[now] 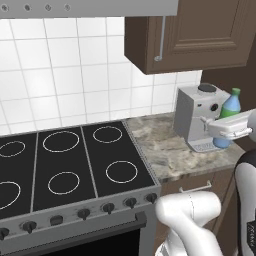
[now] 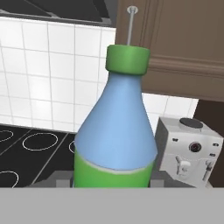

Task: Take the bottled waters from the counter and place them in the freezer to freeze. Close the freezer door after placing the bottles.

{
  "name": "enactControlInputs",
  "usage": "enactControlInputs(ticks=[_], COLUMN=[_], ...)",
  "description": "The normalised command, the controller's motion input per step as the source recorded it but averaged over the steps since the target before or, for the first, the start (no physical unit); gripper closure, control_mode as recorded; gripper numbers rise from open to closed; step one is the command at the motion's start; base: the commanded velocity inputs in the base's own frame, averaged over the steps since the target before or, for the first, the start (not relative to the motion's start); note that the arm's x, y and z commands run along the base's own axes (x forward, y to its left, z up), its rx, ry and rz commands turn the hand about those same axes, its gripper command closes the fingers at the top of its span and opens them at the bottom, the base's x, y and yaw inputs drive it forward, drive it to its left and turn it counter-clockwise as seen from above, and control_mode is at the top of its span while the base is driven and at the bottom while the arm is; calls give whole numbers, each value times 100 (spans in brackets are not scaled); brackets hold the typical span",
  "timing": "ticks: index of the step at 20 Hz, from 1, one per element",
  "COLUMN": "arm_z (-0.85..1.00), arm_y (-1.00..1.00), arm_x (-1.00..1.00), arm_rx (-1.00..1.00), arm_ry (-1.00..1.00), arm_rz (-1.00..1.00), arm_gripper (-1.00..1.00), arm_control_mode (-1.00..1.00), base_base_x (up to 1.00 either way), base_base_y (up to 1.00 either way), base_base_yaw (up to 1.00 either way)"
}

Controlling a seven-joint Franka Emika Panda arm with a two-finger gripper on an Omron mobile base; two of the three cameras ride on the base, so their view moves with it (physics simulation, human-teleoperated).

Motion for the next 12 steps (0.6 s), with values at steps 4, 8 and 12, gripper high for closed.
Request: enactControlInputs(ticks=[4, 8, 12], arm_z=[0, 0, 0], arm_y=[4, 0, 0], arm_x=[-14, 0, 0], arm_rx=[0, 0, 0], arm_ry=[-5, 0, 0], arm_rz=[0, 0, 0], arm_gripper=[100, 100, 100], arm_control_mode=[100, 100, 100], base_base_x=[-26, -74, -80], base_base_y=[7, 16, 4], base_base_yaw=[0, -5, -14])
